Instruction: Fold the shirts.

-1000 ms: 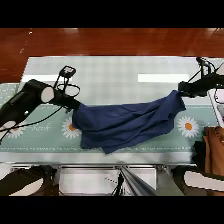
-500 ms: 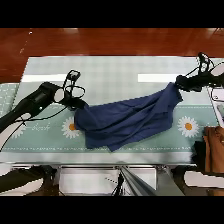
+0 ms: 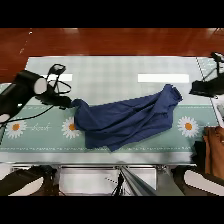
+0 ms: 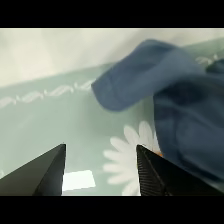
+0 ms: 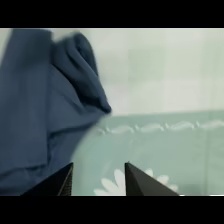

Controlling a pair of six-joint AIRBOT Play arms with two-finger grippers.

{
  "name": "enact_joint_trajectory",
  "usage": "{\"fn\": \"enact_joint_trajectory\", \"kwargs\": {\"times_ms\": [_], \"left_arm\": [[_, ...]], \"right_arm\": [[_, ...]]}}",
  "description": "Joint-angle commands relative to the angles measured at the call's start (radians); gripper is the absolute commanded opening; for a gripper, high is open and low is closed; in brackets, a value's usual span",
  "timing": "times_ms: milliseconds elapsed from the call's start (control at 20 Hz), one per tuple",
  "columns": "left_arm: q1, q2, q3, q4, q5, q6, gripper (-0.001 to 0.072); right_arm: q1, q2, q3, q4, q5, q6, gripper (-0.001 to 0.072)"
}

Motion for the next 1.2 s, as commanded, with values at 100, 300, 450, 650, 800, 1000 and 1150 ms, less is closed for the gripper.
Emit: {"fn": "enact_joint_trajectory", "kwargs": {"times_ms": [100, 300, 450, 650, 800, 1000, 1150], "left_arm": [[0.078, 0.198, -0.203, -0.373, -0.089, 0.113, 0.0532], [0.081, 0.249, -0.338, -0.536, -0.099, 0.155, 0.0684], [0.081, 0.249, -0.406, -0.542, -0.095, 0.163, 0.0684], [0.081, 0.245, -0.521, -0.61, -0.062, 0.201, 0.0684], [0.081, 0.224, -0.602, -0.753, 0.034, 0.241, 0.0683], [0.08, 0.154, -0.63, -0.928, 0.164, 0.317, 0.0675], [0.072, 0.07, -0.63, -0.991, 0.224, 0.339, 0.0667]], "right_arm": [[-0.1, 0.089, -0.201, 0.196, 0.034, -0.097, 0.0424], [-0.099, 0.089, -0.291, 0.384, -0.003, -0.197, 0.0425], [-0.099, 0.089, -0.291, 0.396, -0.023, -0.206, 0.0424], [-0.099, 0.089, -0.291, 0.394, -0.064, -0.214, 0.0424], [-0.099, 0.089, -0.291, 0.394, -0.079, -0.214, 0.0424], [-0.099, 0.089, -0.291, 0.394, -0.078, -0.214, 0.0424], [-0.099, 0.089, -0.291, 0.394, -0.078, -0.214, 0.0424]]}}
